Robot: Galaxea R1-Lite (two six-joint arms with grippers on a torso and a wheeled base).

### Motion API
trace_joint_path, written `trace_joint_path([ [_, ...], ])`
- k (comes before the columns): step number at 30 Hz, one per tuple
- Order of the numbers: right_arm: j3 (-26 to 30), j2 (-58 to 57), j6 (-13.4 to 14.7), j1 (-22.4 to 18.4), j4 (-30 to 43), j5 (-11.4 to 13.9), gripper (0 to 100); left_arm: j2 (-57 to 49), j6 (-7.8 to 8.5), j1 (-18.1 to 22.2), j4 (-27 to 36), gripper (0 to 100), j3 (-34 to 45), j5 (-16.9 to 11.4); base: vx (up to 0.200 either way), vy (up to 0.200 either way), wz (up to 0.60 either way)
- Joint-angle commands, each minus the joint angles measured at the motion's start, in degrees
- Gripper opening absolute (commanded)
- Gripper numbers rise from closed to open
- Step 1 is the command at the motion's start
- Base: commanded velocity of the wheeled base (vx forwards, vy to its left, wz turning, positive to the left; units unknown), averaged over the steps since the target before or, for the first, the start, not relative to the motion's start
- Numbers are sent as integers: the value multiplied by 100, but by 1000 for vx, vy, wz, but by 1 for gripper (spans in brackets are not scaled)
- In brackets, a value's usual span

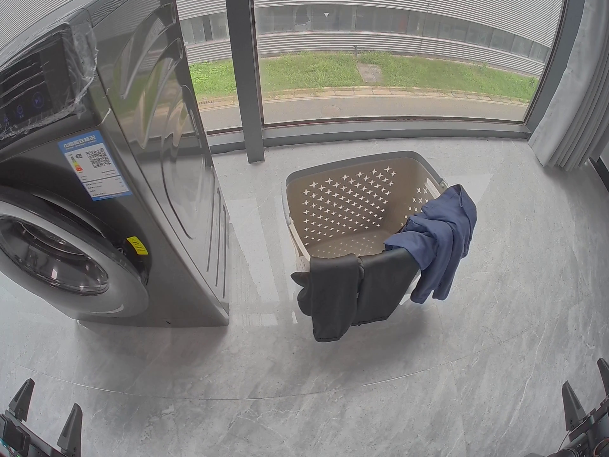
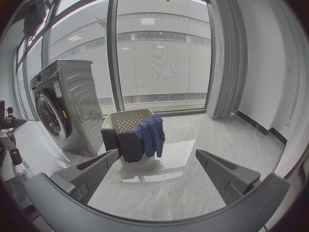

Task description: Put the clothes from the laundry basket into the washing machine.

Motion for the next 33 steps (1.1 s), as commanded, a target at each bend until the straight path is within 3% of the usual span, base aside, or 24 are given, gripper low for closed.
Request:
trace_joint_path([
  [1,101,-93,0,2,-1,1,100,-86,3,-6,-4,100,101,-1,0,200,0],
  [33,101,-93,0,2,-1,1,100,-86,3,3,-4,100,101,-1,0,194,0],
])
